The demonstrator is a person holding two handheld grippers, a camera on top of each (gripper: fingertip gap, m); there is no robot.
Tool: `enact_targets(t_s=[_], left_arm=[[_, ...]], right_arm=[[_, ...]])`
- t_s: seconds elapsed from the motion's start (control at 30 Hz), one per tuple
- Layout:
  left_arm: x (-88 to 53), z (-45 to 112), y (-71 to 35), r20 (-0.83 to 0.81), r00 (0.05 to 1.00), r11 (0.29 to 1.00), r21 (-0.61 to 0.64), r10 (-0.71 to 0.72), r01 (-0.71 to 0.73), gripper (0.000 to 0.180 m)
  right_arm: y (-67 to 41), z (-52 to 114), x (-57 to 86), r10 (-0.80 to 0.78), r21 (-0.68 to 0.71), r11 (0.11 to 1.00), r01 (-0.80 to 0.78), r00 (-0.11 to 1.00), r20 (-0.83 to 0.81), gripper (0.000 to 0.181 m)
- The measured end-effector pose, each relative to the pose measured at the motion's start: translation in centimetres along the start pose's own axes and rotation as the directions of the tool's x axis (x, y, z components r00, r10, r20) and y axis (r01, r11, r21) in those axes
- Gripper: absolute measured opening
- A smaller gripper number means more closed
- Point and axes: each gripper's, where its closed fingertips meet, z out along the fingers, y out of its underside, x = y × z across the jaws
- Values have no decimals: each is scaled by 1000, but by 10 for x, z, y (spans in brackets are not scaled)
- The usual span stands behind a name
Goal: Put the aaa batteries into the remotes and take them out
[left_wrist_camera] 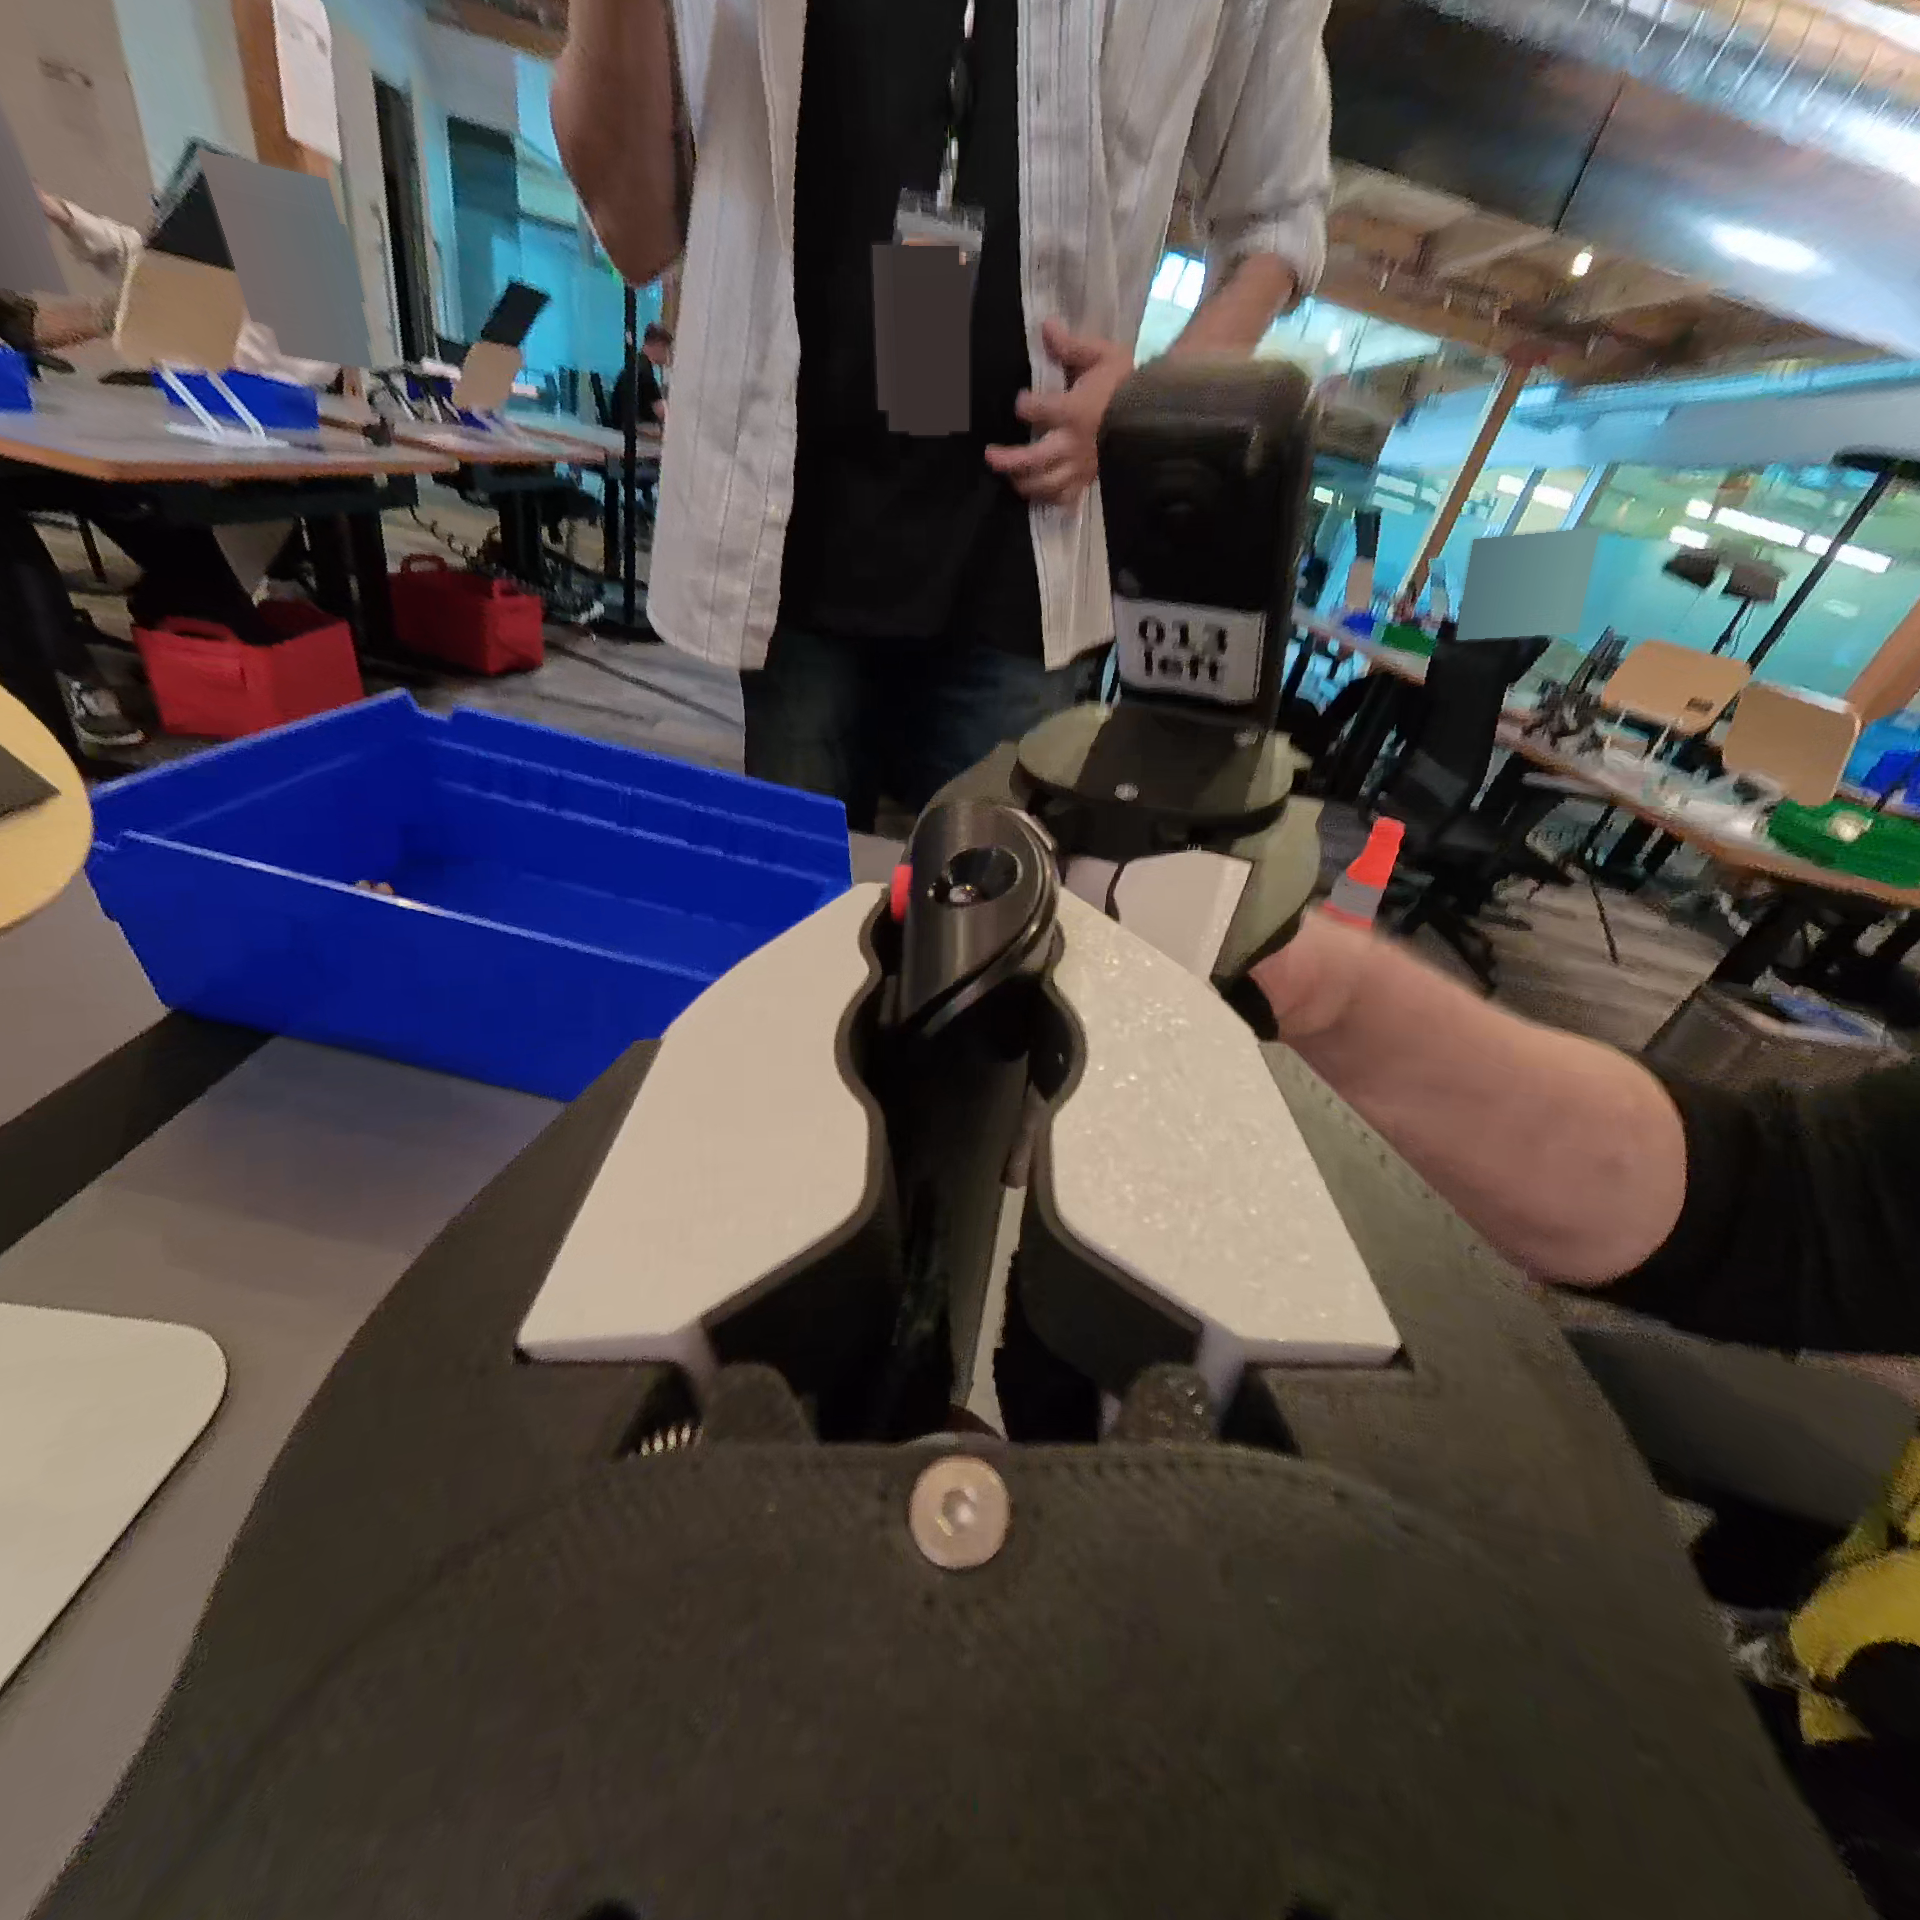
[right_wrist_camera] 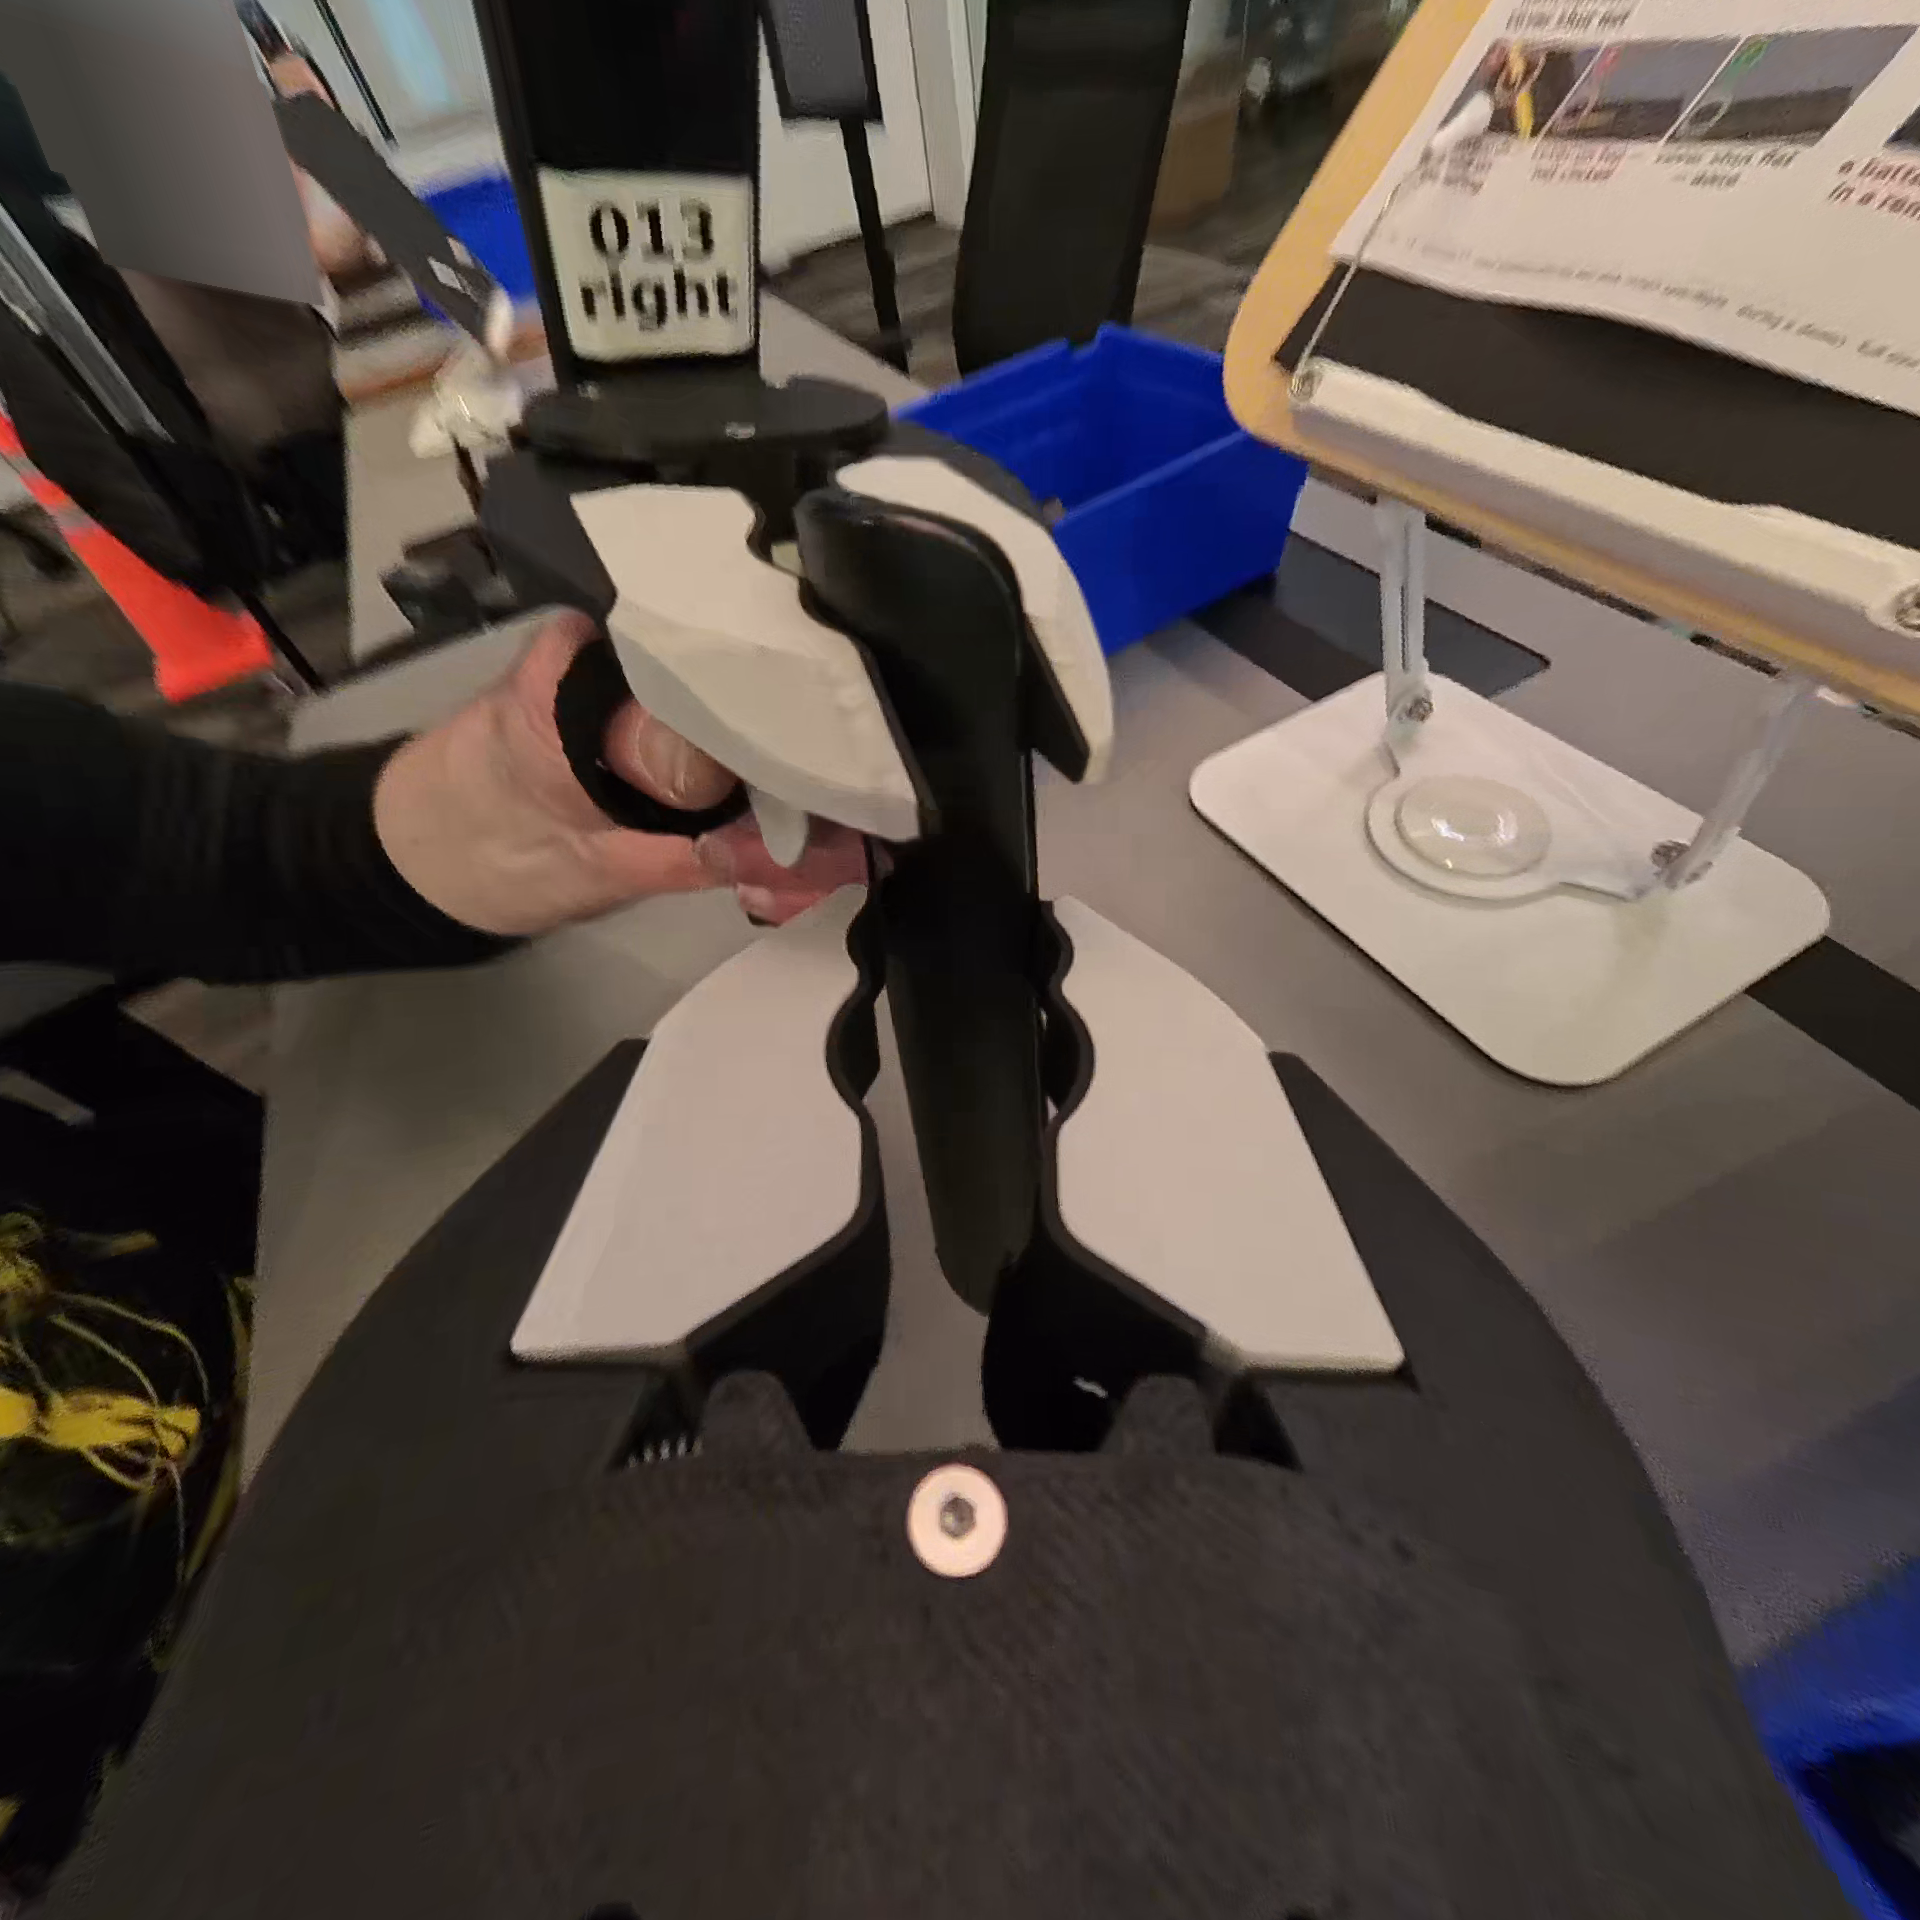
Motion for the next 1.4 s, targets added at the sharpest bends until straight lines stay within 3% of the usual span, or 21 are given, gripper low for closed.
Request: enact_targets(t_s=[0.07,0.2,0.4,0.7,0.87,0.97,1.13,1.4], left_arm=[[-1,-3,-6,0,1000,999,38,-20,20,23],[-2,-3,-1,19,1000,1000,-1,-9,9,23],[-7,0,7,75,996,998,-26,52,-50,24],[-16,6,24,88,996,1000,-22,-7,9,23],[-15,1,5,27,998,997,57,-49,48,23],[-10,3,10,-10,998,997,42,-69,70,23],[3,3,7,-90,996,1000,19,-17,19,23],[12,1,5,-136,990,999,20,28,-26,25]], right_arm=[[-7,0,0,40,79,996,-42,999,21,27],[-4,2,0,119,118,985,-127,990,72,26],[7,6,7,-13,-48,999,11,999,-46,27],[31,6,18,-189,-261,951,164,979,-72,31],[7,1,15,-22,-9,1000,22,1000,-10,28],[8,7,9,5,45,999,-6,1000,19,32],[4,8,-4,106,143,980,-138,971,217,24],[2,2,-13,100,195,968,-155,959,266,22]])
